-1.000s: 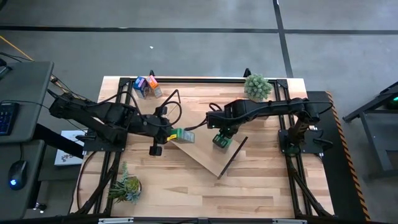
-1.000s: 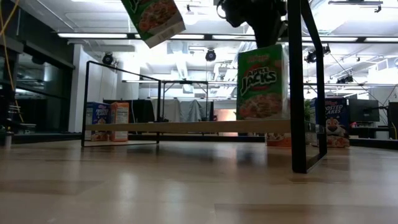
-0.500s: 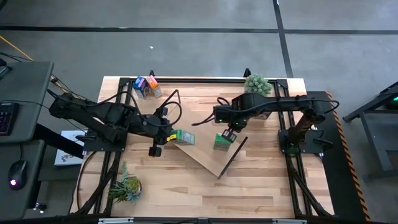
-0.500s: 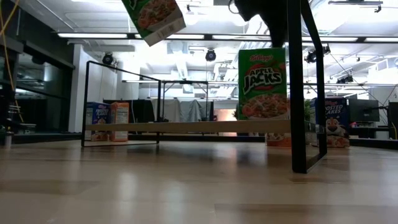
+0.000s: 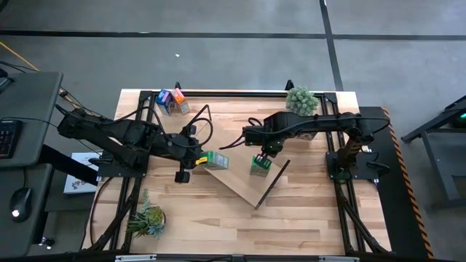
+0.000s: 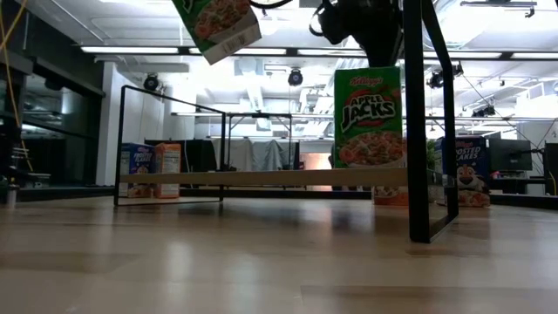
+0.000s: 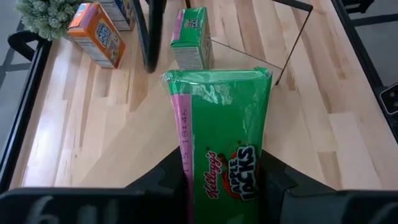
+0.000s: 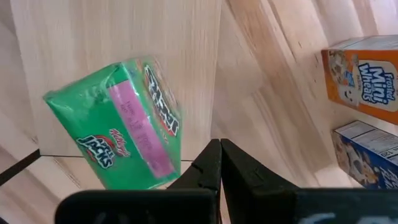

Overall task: Stack cereal on shelf
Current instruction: Put the top green cereal box on the shelf

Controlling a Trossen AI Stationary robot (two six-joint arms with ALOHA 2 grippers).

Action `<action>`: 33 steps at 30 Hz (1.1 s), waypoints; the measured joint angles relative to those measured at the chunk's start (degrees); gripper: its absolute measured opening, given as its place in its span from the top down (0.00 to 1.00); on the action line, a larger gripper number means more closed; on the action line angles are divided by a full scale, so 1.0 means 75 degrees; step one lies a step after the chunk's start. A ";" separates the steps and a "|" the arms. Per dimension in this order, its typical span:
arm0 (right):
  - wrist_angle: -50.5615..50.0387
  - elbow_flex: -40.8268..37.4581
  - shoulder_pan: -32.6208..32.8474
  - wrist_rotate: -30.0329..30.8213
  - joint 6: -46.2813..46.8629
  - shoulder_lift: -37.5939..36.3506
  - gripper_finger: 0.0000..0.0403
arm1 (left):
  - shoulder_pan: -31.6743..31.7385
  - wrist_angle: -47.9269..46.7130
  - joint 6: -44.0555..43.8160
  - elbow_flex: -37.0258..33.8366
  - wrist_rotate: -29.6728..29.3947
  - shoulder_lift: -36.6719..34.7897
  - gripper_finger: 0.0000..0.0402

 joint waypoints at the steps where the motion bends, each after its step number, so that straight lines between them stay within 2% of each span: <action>1: 0.0040 0.0000 0.0000 -0.0076 0.0039 0.0024 1.00 | -0.0001 -0.0010 -0.0005 0.0000 -0.0001 0.0000 0.74; 8: -0.0088 0.0000 0.0009 -0.0293 0.0361 0.0099 1.00 | -0.0006 -0.0005 -0.0373 0.0000 0.0002 0.0000 0.74; 33: -0.0082 0.0000 0.0210 -0.0892 0.1067 0.0099 1.00 | -0.0009 -0.0011 -0.0385 0.0000 0.0002 0.0000 0.74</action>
